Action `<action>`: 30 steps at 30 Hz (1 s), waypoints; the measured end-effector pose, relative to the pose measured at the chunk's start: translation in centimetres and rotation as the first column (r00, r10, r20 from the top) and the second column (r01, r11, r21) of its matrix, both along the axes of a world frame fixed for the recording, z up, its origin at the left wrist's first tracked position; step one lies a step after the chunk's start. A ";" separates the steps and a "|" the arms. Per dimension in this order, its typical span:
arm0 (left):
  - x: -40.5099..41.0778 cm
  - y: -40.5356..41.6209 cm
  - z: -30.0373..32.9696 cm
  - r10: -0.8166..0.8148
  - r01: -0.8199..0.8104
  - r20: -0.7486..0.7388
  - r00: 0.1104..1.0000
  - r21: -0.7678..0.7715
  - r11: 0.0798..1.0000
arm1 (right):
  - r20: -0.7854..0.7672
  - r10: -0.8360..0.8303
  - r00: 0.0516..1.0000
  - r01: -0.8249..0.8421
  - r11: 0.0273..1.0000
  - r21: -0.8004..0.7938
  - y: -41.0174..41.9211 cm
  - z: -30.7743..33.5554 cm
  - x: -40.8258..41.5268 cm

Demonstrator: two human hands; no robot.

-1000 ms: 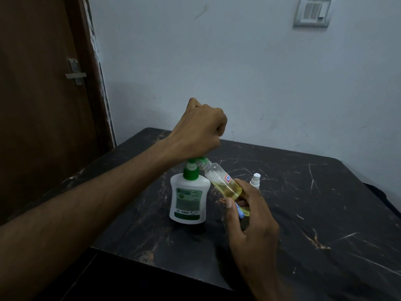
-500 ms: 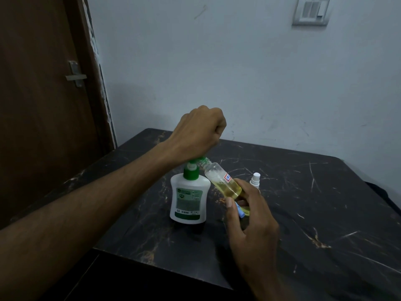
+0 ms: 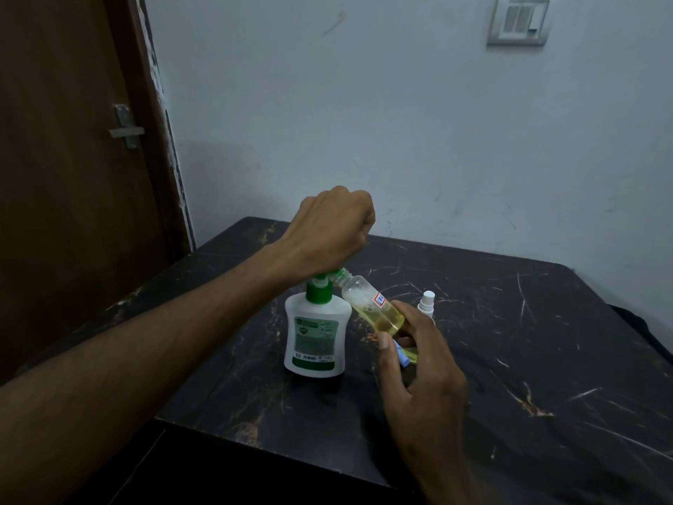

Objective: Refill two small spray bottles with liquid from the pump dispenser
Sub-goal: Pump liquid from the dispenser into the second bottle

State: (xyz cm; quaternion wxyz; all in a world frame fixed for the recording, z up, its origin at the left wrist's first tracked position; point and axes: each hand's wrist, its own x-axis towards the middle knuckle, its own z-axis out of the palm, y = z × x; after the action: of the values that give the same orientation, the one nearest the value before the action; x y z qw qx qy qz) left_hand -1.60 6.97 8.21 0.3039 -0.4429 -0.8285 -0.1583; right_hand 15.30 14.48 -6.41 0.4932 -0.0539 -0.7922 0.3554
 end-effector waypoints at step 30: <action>0.0 0.0 0.6 -0.001 0.000 0.043 0.999 0.025 1.000 | -0.009 0.014 1.000 -0.013 1.000 0.027 0.2 -0.2 -0.1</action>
State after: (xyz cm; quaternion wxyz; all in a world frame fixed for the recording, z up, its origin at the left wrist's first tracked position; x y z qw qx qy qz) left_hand -1.58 6.95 8.81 0.2914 -0.4360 -0.8326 -0.1781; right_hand 15.19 14.69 -6.56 0.4950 -0.0402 -0.7951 0.3481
